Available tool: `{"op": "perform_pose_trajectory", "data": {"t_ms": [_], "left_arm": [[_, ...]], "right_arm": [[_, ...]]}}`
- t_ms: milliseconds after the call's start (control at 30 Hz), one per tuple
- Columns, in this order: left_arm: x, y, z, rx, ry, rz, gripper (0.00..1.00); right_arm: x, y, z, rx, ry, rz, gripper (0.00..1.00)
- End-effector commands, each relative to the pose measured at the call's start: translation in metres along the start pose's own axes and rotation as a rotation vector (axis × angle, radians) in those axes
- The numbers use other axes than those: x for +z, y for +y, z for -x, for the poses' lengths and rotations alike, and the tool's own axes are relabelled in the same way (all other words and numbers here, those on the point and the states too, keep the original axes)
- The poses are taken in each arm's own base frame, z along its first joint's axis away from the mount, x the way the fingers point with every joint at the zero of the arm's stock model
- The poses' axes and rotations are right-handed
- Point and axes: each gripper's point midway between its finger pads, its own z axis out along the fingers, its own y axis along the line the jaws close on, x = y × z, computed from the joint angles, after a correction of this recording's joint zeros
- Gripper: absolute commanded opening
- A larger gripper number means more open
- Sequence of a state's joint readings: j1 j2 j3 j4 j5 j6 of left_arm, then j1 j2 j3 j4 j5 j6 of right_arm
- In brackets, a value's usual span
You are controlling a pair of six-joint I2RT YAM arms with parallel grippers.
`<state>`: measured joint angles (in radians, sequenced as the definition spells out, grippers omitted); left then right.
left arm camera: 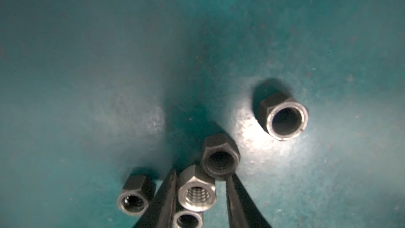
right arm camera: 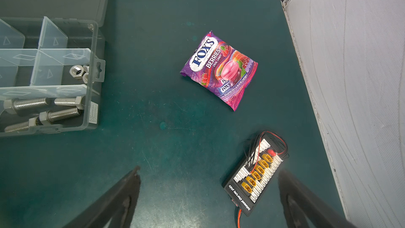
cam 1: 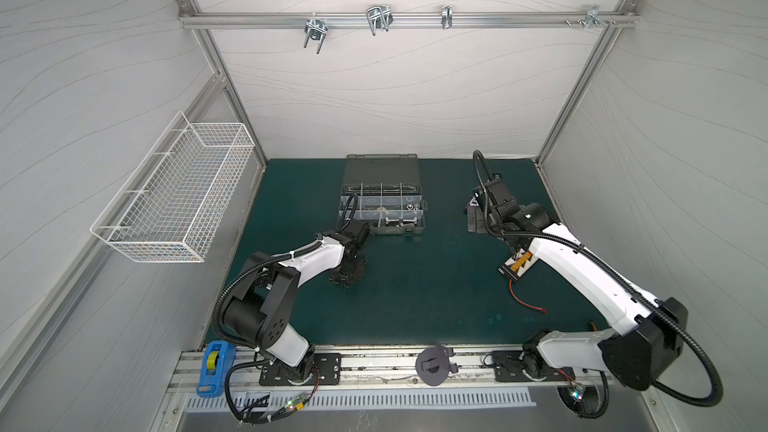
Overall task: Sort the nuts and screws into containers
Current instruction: 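Lower the left gripper onto the silver hex nut among the dark nuts, then close the left gripper on the silver hex nut and lift it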
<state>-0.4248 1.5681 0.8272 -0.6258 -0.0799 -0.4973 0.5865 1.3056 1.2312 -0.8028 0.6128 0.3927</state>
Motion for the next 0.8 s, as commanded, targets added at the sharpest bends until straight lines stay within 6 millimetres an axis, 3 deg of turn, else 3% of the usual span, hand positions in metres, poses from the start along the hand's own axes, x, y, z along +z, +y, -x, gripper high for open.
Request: {"op": "perform_pose_trajectory", "data": {"t_ms": [0, 500, 767], "left_arm": [[0.013, 0.017, -0.006, -0.032, 0.014, 0.072, 0.36], [0.0, 0.012, -0.01, -0.053, -0.003, 0.015, 0.14], [-0.028, -0.011, 0.004, -0.032, -0.088, -0.07, 0.06]], "right_arm": [[0.003, -0.005, -0.007, -0.01, 0.03, -0.026, 0.99], [0.003, -0.005, -0.008, 0.004, 0.031, -0.019, 0.99], [0.003, -0.005, -0.008, 0.012, 0.026, -0.017, 0.99]]}}
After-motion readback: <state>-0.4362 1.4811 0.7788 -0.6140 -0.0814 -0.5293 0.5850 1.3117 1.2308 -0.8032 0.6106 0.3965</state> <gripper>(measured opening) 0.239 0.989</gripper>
